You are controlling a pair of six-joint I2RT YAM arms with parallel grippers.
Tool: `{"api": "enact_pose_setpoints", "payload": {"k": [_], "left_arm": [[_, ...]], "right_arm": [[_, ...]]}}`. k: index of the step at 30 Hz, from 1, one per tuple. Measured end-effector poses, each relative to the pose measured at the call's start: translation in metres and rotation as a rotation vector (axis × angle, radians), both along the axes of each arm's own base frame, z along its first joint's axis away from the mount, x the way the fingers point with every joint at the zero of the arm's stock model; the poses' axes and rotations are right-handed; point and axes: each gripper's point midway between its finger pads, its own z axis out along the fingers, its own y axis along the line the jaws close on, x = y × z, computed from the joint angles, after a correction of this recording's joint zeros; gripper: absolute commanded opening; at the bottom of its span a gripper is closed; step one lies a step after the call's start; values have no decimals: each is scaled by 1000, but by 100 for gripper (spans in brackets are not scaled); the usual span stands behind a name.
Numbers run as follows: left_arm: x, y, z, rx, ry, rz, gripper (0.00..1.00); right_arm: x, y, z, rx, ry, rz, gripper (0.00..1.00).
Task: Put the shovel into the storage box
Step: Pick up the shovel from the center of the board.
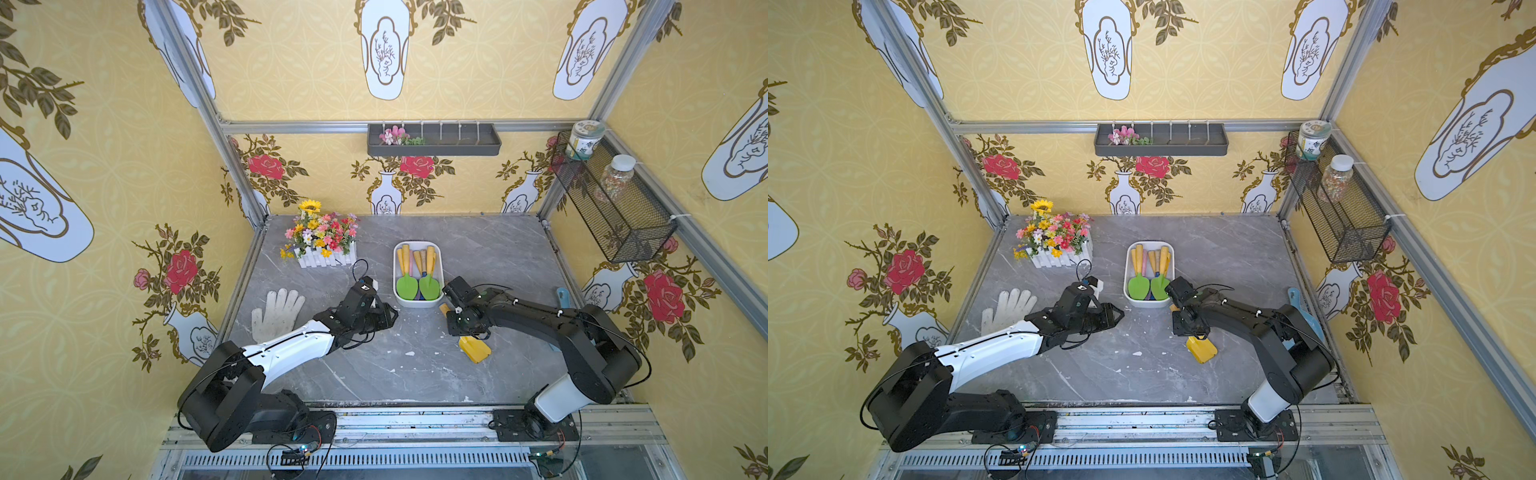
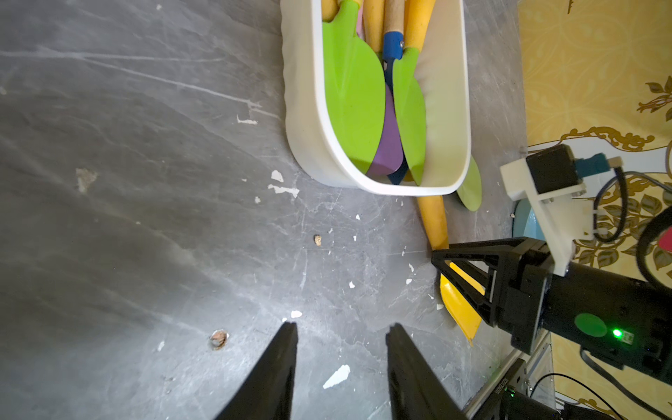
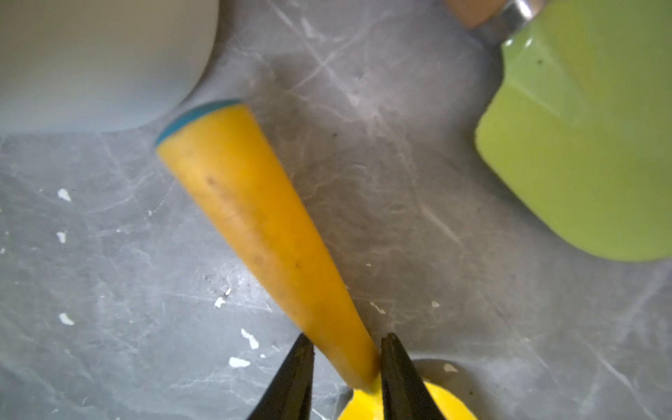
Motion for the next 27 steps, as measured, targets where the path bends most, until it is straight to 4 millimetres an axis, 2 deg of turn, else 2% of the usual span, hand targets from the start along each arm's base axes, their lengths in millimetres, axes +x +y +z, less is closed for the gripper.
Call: {"api": "enact_pose_setpoints", "payload": {"k": [8, 10, 12, 16, 22, 27], "left_arm": [[1, -2, 1, -6, 0, -5, 45], [1, -2, 1, -5, 1, -5, 45], [1, -2, 0, -4, 3, -5, 45], [1, -2, 0, -4, 2, -5, 45], [1, -2, 0, -4, 2, -5, 45], [0, -1, -1, -3, 3, -5, 45]], "right_arm": [[5, -2, 1, -16, -16, -19, 33], [5, -2, -1, -21, -9, -23, 39], [5, -2, -3, -26, -5, -24, 39], [7, -1, -6, -32, -1, -25, 34], [12, 1, -3, -24, -14, -30, 18], [13, 0, 8, -14, -41, -31, 16]]}}
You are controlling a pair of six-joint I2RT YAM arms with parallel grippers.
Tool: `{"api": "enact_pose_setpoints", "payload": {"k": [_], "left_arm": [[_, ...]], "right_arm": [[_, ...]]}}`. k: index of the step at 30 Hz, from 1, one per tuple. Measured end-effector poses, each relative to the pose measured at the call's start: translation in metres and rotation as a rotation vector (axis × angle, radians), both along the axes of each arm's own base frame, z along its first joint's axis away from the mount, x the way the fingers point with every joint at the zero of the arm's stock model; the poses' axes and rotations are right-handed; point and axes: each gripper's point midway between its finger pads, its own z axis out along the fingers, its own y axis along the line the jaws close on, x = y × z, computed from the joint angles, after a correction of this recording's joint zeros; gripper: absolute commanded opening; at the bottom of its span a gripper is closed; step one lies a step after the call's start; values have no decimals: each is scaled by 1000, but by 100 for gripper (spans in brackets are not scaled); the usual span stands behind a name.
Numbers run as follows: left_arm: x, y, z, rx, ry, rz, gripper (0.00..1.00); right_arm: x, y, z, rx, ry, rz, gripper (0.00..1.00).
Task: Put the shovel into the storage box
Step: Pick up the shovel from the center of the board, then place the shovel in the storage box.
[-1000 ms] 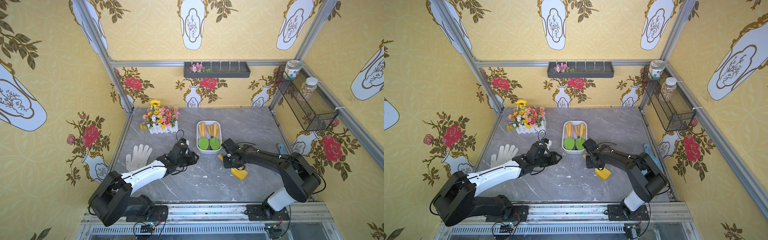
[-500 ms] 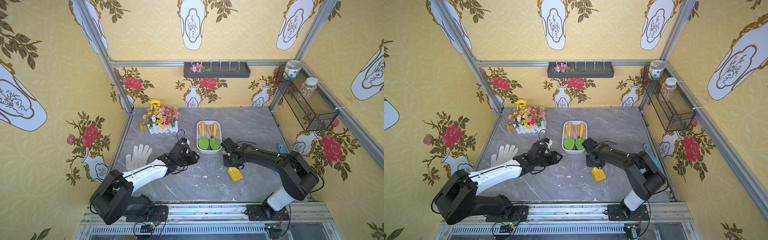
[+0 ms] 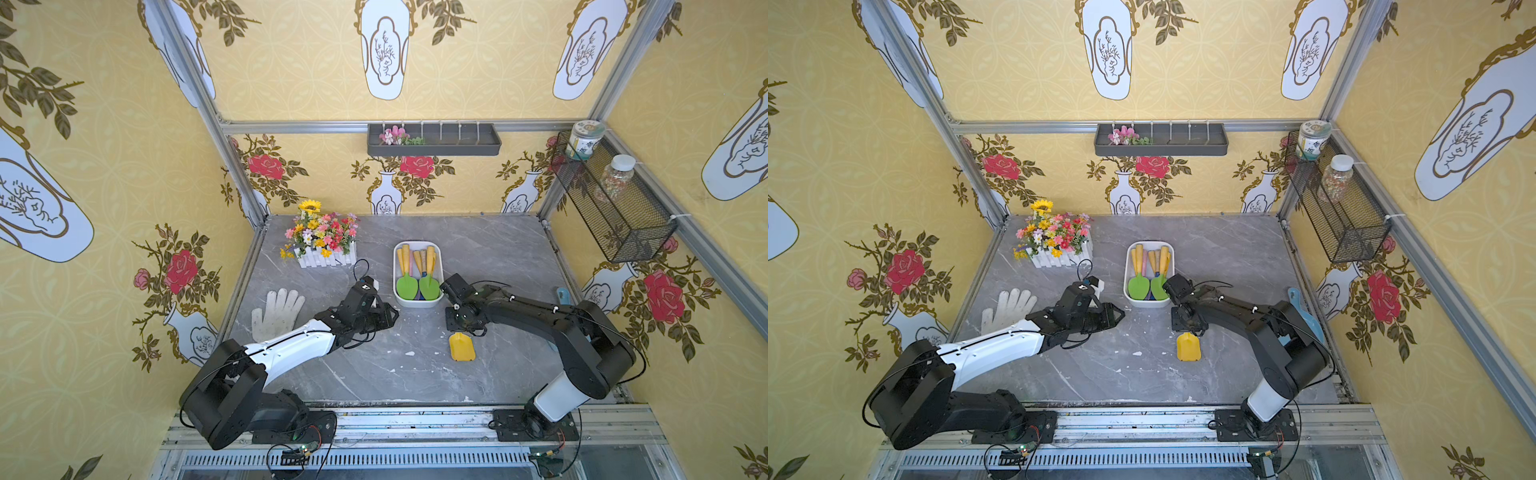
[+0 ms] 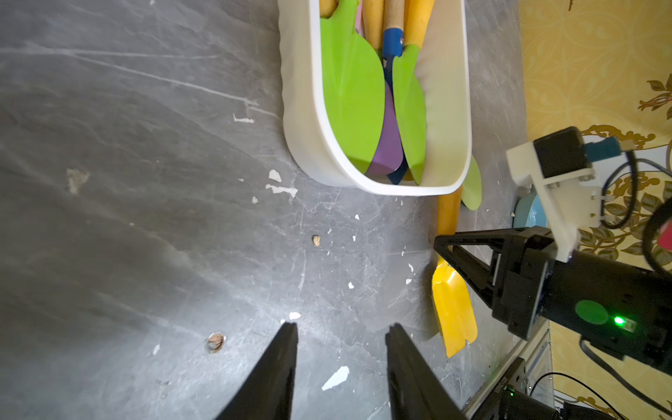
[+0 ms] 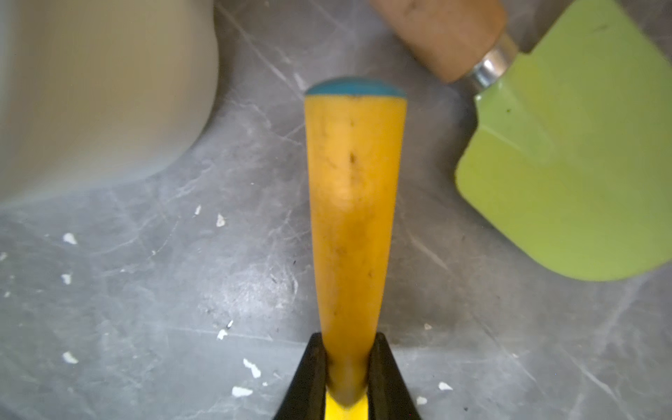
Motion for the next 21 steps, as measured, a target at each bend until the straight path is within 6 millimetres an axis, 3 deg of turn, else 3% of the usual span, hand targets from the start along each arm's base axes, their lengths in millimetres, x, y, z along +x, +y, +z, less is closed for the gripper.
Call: {"api": "enact_pose_setpoints", "payload": {"k": [10, 15, 21], "left_arm": [[3, 3, 10, -9, -34, 17, 45], [3, 5, 14, -14, -43, 28, 45], [1, 7, 20, -29, -54, 40, 45]], "right_arm": [[9, -1, 59, 36, -121, -12, 16], [31, 14, 95, 72, -190, -1, 16], [71, 40, 120, 93, -248, 32, 17]]}}
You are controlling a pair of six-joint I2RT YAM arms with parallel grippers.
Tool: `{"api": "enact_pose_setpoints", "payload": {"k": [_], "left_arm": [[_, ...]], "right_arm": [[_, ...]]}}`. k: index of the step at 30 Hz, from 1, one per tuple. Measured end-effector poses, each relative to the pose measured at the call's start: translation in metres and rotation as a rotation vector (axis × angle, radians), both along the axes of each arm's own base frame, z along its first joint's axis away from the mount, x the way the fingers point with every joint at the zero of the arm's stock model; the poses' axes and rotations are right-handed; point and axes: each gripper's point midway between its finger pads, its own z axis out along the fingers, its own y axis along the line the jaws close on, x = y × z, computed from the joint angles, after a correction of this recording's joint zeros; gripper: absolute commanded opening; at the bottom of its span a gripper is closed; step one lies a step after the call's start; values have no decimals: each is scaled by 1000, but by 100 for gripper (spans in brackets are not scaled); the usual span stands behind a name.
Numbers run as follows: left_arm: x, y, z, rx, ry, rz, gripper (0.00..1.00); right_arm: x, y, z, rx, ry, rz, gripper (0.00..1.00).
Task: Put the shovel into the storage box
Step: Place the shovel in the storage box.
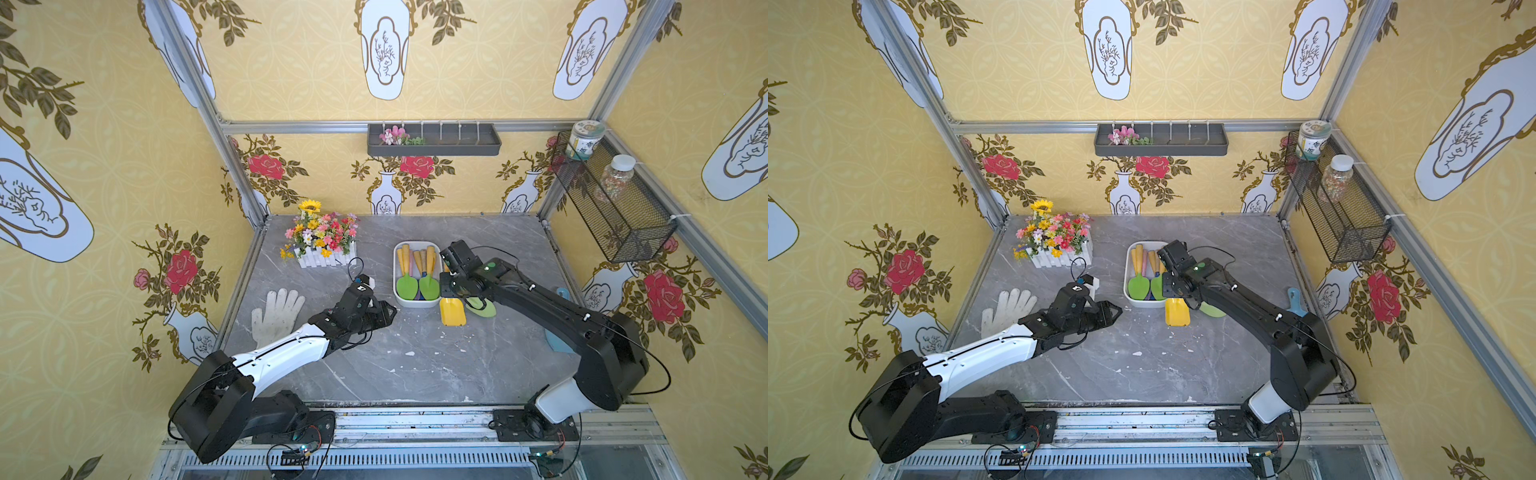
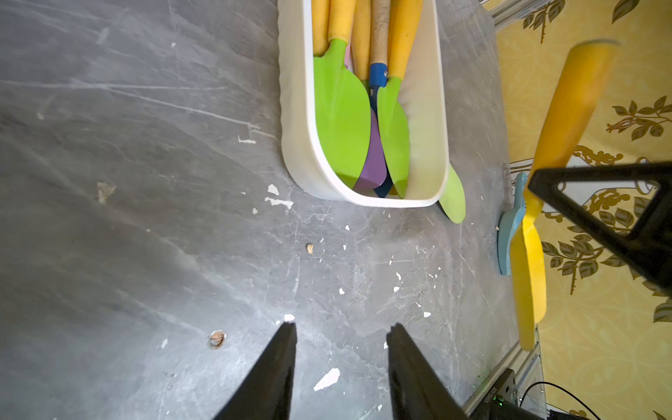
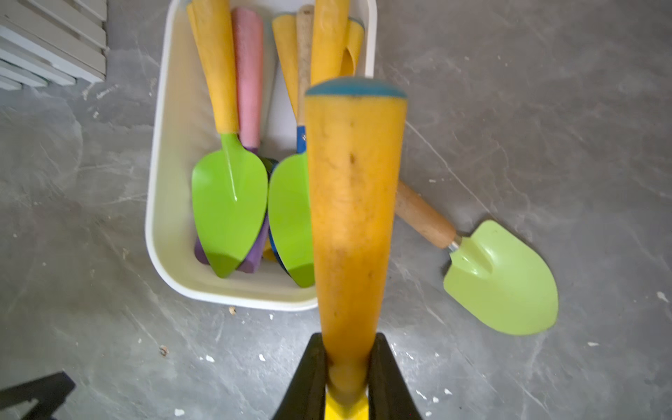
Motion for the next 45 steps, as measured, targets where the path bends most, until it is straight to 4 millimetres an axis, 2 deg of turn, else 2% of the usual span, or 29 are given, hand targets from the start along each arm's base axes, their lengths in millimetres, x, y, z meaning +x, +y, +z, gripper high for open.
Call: {"api": "enact_pose_setpoints", "payload": {"k": [4, 9, 16, 21, 29, 36, 38, 41, 45], "left_arm": [[-1, 2, 3, -1, -7, 6, 45], [-4, 6, 7, -4, -7, 13, 46], [-7, 12, 8, 4, -11, 26, 45], [-8, 13, 8, 6, -10, 28, 45], [-8, 14, 5, 16, -2, 32, 45], [-8, 14, 4, 18, 1, 32, 46], [-9, 14, 3, 21, 4, 32, 45], [-9, 14, 0, 25, 10, 31, 46], [-8, 14, -2, 31, 17, 31, 45]], "right_arm": [[28, 18, 7, -2, -26, 20, 17], [64, 33, 1, -24, -54, 31, 17], [104, 34, -17, -36, -77, -8, 17], [121, 33, -29, -50, -95, -33, 18], [132, 37, -44, -55, -118, -27, 18], [125, 34, -57, -66, -101, -27, 20], [123, 33, -59, -68, -94, -28, 24], [119, 33, -59, -66, -91, -29, 38], [117, 37, -52, -63, -106, -23, 42]]}}
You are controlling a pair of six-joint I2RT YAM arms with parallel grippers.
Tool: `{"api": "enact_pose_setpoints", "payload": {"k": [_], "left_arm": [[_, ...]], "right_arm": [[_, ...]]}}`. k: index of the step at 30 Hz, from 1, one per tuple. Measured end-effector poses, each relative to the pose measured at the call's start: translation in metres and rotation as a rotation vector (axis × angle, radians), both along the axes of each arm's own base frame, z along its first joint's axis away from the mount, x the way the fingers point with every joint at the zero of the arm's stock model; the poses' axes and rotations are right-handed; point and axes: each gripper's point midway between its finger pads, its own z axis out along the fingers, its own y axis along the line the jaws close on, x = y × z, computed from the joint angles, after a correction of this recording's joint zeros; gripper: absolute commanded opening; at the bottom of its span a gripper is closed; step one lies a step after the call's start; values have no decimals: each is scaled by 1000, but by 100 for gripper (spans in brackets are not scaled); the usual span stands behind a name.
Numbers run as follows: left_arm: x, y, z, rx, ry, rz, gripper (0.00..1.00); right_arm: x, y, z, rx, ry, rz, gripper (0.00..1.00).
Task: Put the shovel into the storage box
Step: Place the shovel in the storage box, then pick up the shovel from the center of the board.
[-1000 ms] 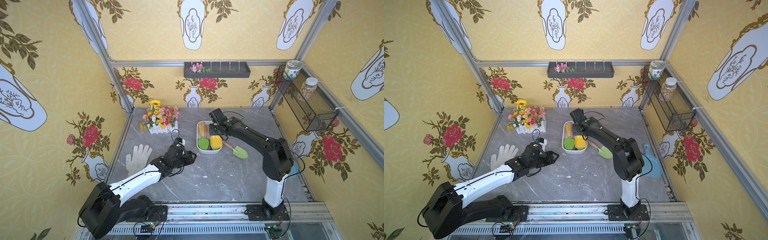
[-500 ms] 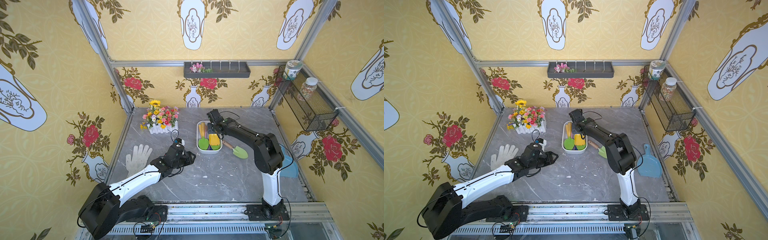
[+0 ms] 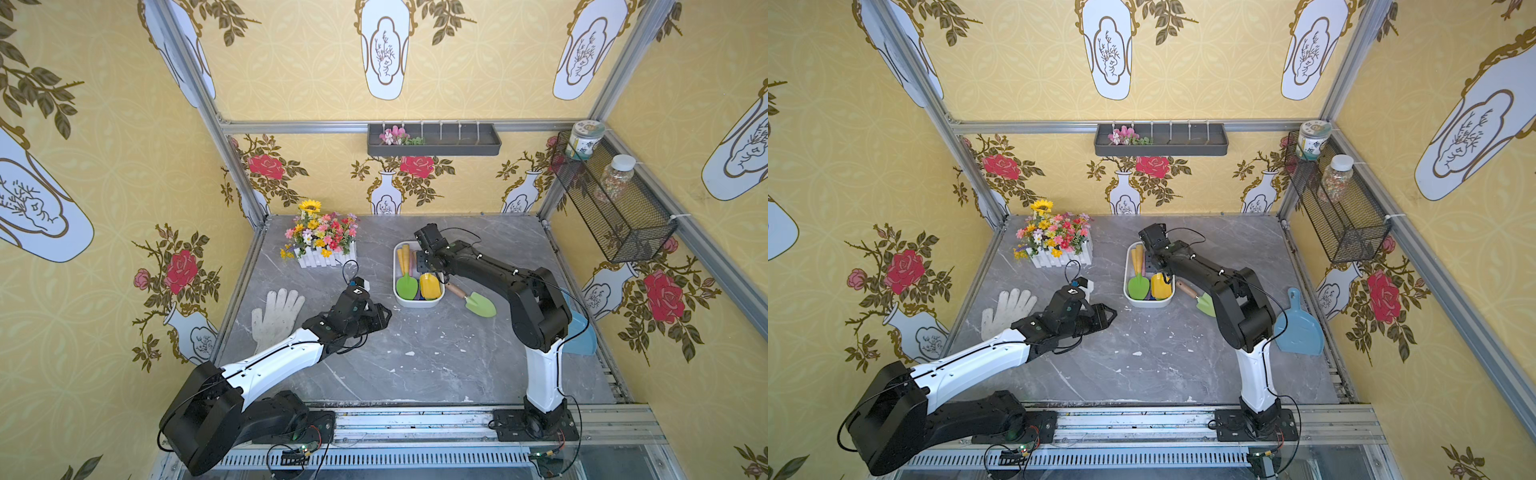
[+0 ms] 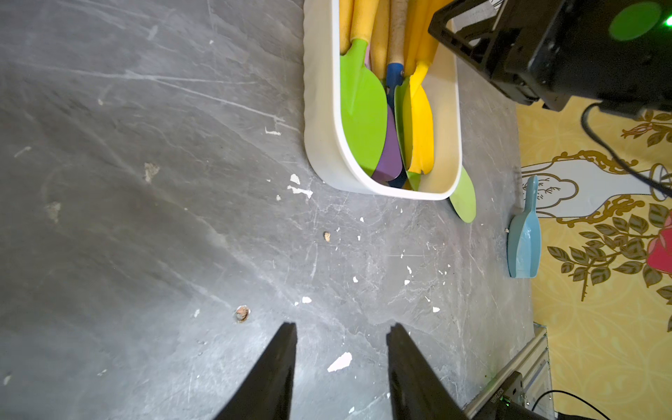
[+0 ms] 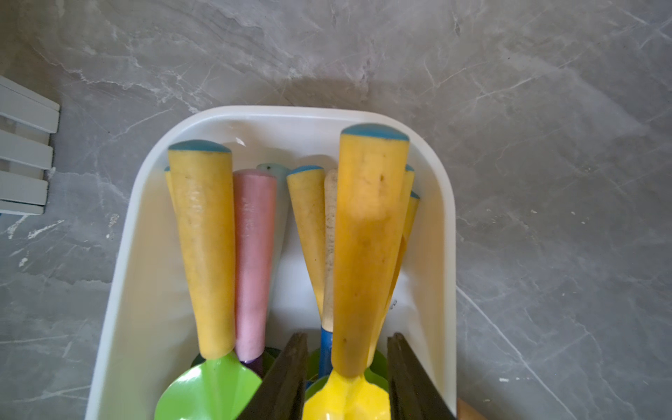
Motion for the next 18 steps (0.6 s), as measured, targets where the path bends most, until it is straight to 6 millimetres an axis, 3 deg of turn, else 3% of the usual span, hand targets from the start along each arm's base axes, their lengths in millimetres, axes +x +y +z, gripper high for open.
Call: {"api": "enact_pose_setpoints", "payload": {"k": [9, 18], "left_arm": [[1, -2, 4, -8, -5, -3, 46], [5, -5, 9, -14, -15, -8, 46]], "right_arm": [[-4, 1, 27, 15, -48, 1, 45], [-29, 0, 36, 29, -39, 26, 48]]}}
